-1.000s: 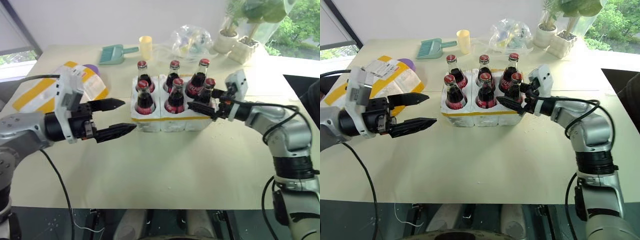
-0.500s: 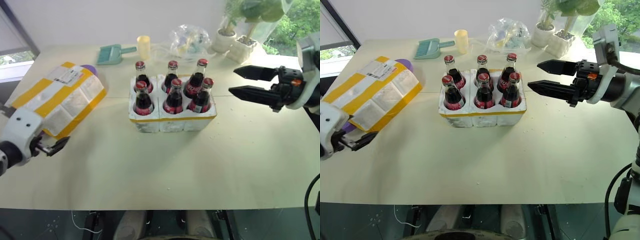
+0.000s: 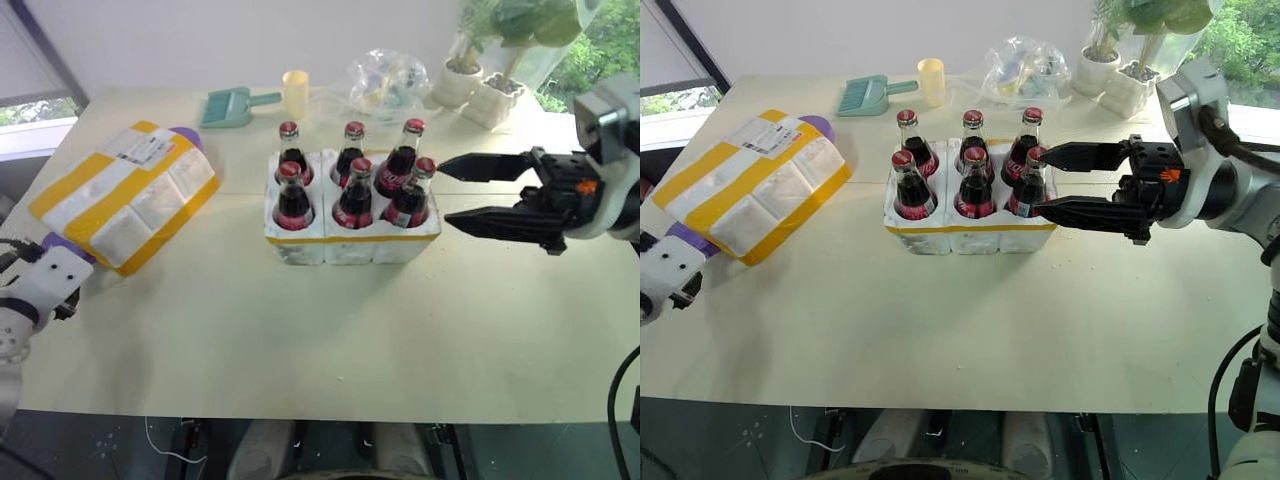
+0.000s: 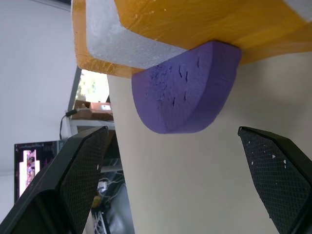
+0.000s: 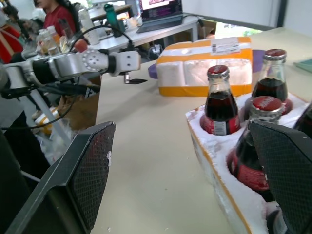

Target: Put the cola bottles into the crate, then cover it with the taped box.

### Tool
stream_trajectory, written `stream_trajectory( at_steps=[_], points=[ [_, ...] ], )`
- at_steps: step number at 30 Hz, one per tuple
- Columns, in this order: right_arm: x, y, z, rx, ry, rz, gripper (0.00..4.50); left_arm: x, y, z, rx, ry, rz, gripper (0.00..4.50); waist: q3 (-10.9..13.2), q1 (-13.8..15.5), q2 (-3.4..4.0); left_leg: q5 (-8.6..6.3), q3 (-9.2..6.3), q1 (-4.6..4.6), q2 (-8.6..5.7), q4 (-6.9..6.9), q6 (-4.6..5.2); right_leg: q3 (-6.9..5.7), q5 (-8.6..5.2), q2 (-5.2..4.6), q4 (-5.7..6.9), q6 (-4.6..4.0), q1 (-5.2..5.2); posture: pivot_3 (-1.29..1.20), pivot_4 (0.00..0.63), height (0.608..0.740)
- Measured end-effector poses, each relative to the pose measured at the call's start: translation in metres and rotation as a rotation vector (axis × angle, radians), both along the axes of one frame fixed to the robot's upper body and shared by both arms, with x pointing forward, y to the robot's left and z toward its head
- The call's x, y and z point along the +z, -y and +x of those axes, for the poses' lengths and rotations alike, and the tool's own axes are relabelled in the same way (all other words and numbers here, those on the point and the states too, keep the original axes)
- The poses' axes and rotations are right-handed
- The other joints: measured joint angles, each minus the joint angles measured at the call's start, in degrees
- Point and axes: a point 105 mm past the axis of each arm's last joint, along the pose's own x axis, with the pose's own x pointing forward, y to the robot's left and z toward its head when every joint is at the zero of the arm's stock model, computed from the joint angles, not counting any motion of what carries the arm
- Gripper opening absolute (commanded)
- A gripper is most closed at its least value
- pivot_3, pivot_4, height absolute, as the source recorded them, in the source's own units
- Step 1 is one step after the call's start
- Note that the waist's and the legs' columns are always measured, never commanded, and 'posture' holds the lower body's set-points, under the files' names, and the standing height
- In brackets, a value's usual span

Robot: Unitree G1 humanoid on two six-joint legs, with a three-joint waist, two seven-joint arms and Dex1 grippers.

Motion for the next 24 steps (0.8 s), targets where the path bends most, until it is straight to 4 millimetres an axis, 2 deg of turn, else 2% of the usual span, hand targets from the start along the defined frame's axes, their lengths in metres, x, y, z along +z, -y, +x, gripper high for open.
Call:
stream_trajectory(
  at_steps=[4,10,16,19,21,24],
  points=[
    [0.009,0.000,-0.009,0.011,0.017,0.003,4.45,-0.021,-0.005,0.008,-0.017,-0.029,0.026,4.50,-0.02,0.04,-0.04,0.00,0.01,-0.15,-0.01,0.03,0.00,0.00,0.02,-0.01,0.01,-0.01,-0.12,0.00,0.150,0.740],
    [0.015,-0.003,-0.016,0.015,0.034,0.018,4.45,-0.021,-0.009,0.026,-0.069,0.013,0.130,4.50,-0.04,0.09,-0.04,0.01,0.00,-0.14,0.01,0.06,0.00,-0.01,0.05,0.00,0.06,-0.05,-0.13,0.00,0.150,0.740],
    [0.011,-0.005,-0.017,0.012,0.023,0.014,4.45,-0.021,-0.012,0.036,-0.091,0.035,0.175,4.50,-0.06,0.05,-0.05,0.01,0.03,-0.16,0.00,0.09,0.01,0.00,0.06,-0.01,0.07,-0.05,-0.13,0.00,0.150,0.740],
    [0.011,-0.004,-0.017,0.004,0.024,0.007,4.50,-0.025,-0.014,0.036,-0.086,0.035,0.168,3.64,-0.07,0.04,-0.03,0.02,0.03,-0.15,0.01,0.09,0.01,0.00,0.06,0.00,0.09,-0.05,-0.14,0.00,0.150,0.740],
    [0.011,-0.001,-0.018,-0.010,0.024,0.003,4.50,-0.028,-0.016,0.035,-0.081,0.038,0.162,2.58,-0.07,0.03,-0.04,0.02,0.02,-0.15,0.01,0.11,0.01,0.00,0.06,-0.01,0.11,-0.05,-0.14,0.00,0.150,0.740],
    [0.012,0.000,-0.019,-0.017,0.029,0.005,4.50,-0.019,-0.018,0.039,-0.075,0.065,0.191,1.07,-0.10,0.04,0.01,0.02,0.03,-0.14,0.01,0.15,0.01,-0.01,0.06,-0.01,0.15,-0.05,-0.12,0.00,0.150,0.740]
  ],
)
